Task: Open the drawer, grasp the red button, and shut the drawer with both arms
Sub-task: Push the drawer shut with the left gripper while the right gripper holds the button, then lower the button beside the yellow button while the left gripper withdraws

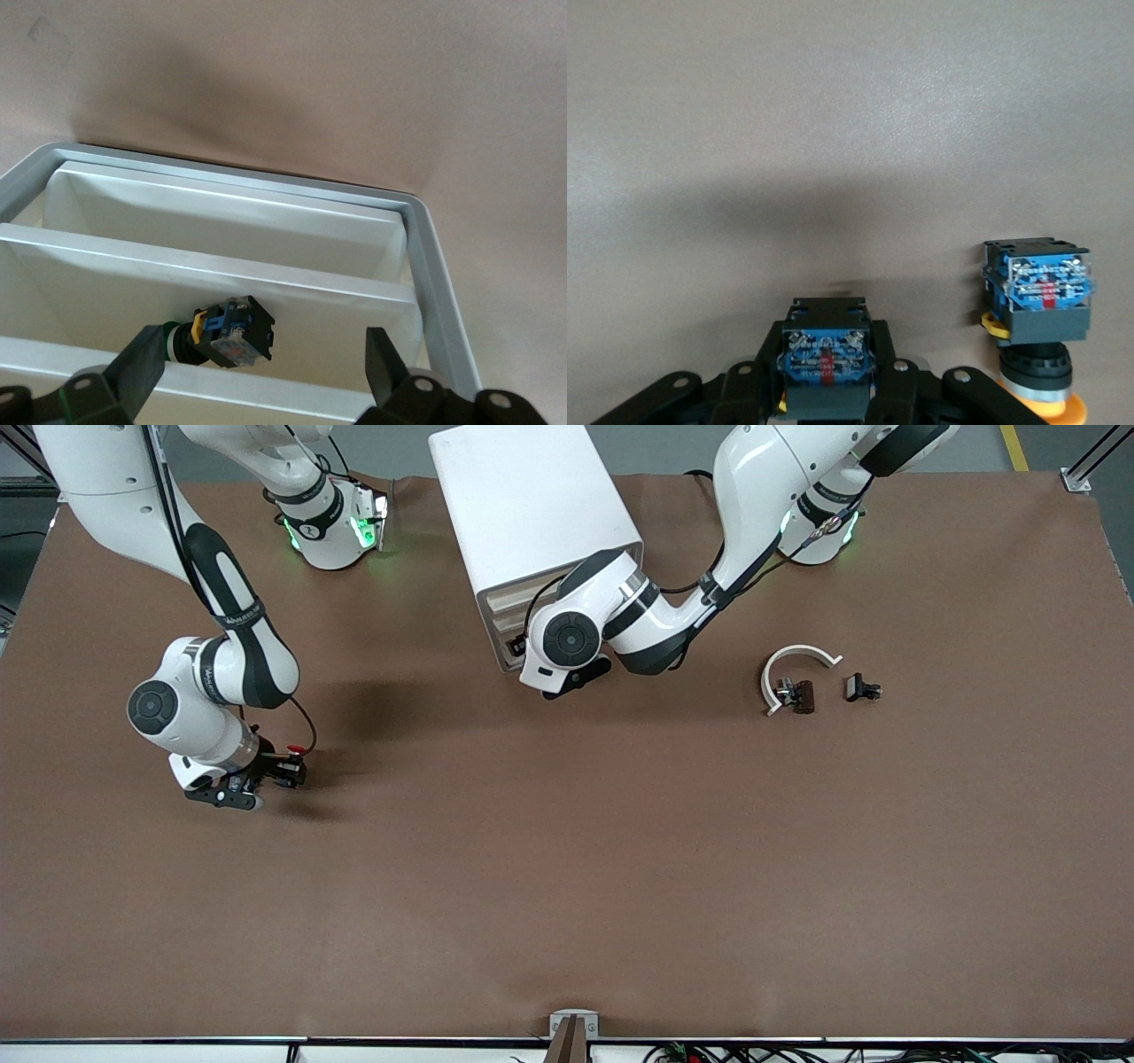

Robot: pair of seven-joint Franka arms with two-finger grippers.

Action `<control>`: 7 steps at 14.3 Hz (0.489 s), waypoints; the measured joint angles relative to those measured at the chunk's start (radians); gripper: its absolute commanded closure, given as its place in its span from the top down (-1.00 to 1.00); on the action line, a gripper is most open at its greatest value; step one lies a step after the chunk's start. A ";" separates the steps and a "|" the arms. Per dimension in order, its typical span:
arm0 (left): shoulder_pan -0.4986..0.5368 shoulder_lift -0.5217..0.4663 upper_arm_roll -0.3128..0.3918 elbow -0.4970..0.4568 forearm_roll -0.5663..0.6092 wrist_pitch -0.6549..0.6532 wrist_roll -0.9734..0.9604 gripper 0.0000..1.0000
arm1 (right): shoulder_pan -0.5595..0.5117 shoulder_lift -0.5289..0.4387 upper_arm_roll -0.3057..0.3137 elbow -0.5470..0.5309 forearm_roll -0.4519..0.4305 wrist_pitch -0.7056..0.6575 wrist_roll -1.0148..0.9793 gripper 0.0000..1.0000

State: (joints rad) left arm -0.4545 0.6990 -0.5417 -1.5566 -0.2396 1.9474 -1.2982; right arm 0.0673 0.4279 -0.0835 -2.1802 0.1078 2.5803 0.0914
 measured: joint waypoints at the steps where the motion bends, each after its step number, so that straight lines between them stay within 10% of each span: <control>1: 0.007 0.000 0.002 0.006 0.009 0.000 0.000 1.00 | 0.000 0.006 0.000 0.004 0.003 0.001 0.000 -1.00; 7: 0.199 -0.050 0.042 0.107 0.125 -0.049 0.002 1.00 | -0.001 0.035 0.002 0.042 0.008 0.002 0.000 -1.00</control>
State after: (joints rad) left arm -0.2552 0.6494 -0.4996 -1.4495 -0.1148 1.8983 -1.2964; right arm 0.0664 0.4625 -0.0812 -2.1381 0.1161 2.5823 0.0914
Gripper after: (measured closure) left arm 0.000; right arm 0.586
